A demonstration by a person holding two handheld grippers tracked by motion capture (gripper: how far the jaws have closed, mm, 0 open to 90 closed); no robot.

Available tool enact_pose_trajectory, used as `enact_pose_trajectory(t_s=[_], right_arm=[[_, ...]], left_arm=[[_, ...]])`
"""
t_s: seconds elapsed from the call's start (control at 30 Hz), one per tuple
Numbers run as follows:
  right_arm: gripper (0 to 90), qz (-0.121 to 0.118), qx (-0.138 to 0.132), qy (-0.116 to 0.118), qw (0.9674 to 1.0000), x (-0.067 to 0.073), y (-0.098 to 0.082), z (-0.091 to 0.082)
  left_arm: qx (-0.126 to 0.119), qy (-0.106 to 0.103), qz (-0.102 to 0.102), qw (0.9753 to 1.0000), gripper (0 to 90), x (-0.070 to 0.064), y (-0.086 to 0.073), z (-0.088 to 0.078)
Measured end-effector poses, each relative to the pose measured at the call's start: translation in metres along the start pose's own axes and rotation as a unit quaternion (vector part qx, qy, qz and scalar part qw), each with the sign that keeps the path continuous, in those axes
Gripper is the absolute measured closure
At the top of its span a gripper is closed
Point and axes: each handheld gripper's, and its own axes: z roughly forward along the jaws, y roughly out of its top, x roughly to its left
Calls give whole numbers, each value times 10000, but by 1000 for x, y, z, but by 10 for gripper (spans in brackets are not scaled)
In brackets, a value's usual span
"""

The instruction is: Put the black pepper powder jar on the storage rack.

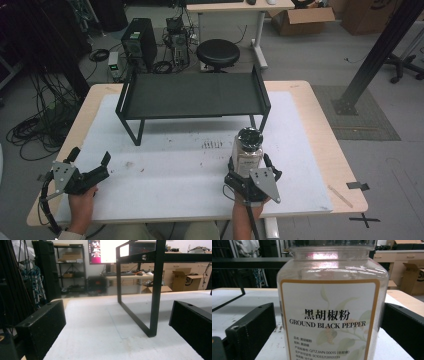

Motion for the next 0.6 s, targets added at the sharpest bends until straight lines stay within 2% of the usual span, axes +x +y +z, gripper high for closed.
enact_pose_trajectory(t_s=[0.6], right_arm=[[0,27,-31,-149,9999,3,-5,17]], left_arm=[[-3,1,-1,10000,11,0,0,0]])
